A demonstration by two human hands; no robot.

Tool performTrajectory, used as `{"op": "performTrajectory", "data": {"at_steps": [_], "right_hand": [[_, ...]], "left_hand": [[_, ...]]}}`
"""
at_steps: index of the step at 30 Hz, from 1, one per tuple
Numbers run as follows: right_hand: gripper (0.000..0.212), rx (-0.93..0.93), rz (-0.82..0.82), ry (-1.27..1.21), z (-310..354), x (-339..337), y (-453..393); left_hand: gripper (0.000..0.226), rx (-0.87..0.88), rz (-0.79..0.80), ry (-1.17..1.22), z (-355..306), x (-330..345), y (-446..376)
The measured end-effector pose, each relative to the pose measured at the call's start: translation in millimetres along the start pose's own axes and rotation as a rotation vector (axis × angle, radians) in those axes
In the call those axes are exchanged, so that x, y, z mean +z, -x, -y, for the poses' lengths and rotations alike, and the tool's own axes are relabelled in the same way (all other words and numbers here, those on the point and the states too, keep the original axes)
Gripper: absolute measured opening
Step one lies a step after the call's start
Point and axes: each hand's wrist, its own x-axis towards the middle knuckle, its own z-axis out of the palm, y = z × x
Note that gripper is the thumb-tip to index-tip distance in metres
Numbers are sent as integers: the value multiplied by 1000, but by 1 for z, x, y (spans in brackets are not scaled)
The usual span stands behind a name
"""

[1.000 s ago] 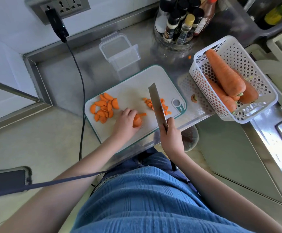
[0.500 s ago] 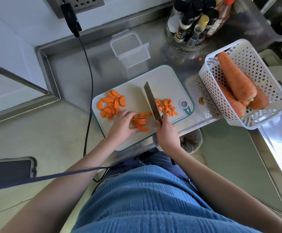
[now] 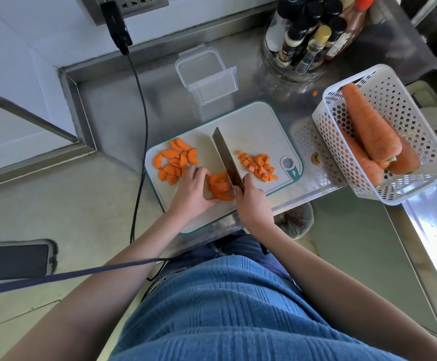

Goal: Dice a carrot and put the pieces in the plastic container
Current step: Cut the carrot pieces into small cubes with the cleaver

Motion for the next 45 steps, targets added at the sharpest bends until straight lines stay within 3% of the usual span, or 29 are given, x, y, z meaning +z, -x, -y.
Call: {"op": "performTrajectory", "data": {"at_steps": [6,11,15,20,28,40,45], "right_hand": [[12,-20,-73,-127,-1,-5,1],[7,-35,-113,-50,-9,-10,2],[8,-57,-120,-6,-13,-12,4],[14,-41,-131,-9,-15,-13,5],[6,-15,-146,31,-15,-7,7],[7,-67,-103,33,-9,-2,10],[12,-47,-137,-66,-8,-7,13]], "left_hand": [[81,157,89,-95,2,-5,-5],[63,212,55,-66,2,2,-8],[51,156,-14,-17,0,9,-10],[50,110,-66,32,-8,19,-13],[63,28,-70,105,-8,17,-6],[53,79,-97,55,-11,16,-5],[48,200,-89,10,-12,15,1]]}}
